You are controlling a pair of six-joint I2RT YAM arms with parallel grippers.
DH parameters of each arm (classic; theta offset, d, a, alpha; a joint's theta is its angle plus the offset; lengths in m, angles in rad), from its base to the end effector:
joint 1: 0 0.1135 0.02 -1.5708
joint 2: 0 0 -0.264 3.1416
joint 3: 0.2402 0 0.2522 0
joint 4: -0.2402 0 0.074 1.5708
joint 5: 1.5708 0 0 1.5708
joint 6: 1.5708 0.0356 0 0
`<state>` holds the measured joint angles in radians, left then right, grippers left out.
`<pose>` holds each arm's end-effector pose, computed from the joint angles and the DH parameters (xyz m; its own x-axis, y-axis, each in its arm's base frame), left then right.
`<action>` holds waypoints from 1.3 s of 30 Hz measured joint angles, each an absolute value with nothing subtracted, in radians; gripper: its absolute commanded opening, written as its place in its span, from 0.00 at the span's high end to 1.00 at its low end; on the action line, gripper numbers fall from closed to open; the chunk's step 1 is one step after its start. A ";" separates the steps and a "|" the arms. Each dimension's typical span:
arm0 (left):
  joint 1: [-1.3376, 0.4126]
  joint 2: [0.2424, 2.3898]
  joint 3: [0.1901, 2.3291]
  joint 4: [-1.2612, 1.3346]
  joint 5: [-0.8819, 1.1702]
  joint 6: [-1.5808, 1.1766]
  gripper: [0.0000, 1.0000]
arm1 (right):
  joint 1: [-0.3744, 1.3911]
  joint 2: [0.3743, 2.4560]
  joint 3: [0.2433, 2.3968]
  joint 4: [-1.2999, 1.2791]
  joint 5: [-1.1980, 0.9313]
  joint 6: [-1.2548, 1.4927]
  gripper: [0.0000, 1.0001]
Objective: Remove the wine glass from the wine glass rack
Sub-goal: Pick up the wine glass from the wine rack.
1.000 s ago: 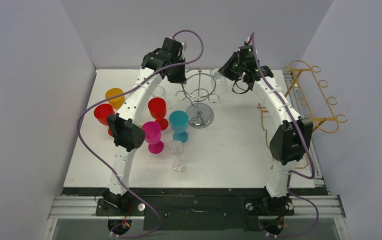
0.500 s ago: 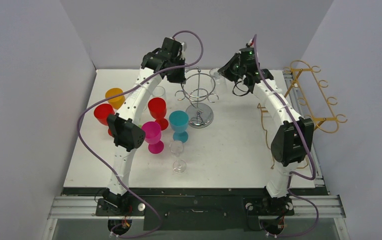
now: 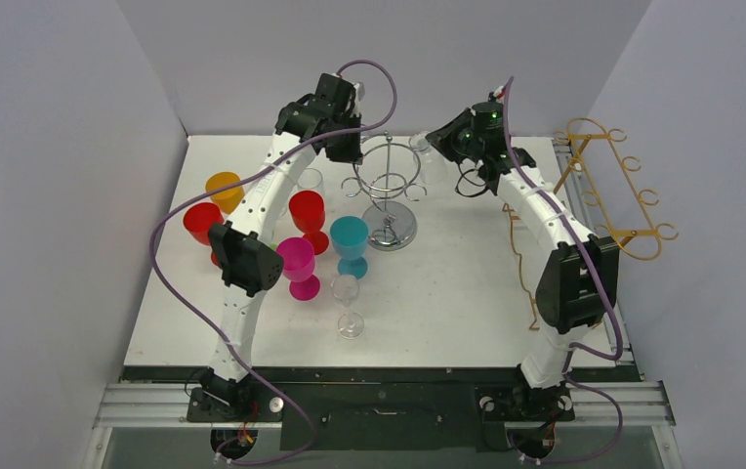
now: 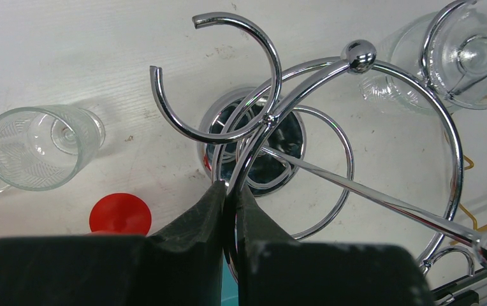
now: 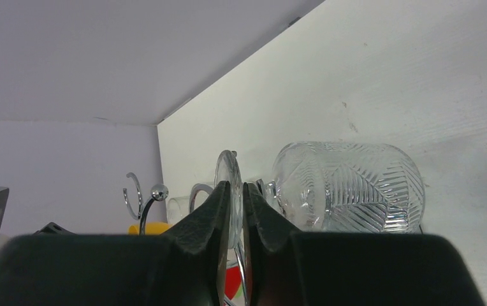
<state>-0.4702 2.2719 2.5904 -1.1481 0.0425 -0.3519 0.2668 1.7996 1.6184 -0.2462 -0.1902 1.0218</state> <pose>0.4256 -0.2180 0.3681 -0.7821 0.0112 -0.6230 0.2223 0.9391 -0.2621 0.4138 0.1201 0.3403 -0.5711 0.7123 -0.4080 0.1194 0.5638 0.8172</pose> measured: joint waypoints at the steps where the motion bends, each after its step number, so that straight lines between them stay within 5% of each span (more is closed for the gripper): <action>1: -0.470 2.272 2.590 -1.148 0.043 -0.352 1.00 | 0.266 1.799 1.614 -0.233 -0.192 1.032 1.00; 31: -0.464 2.268 2.581 -1.147 0.061 -0.354 1.00 | 0.242 1.791 1.505 0.028 -0.176 1.191 1.00; 39: -0.458 2.264 2.580 -1.137 0.088 -0.370 0.79 | 0.242 1.791 1.509 0.027 -0.156 1.187 1.00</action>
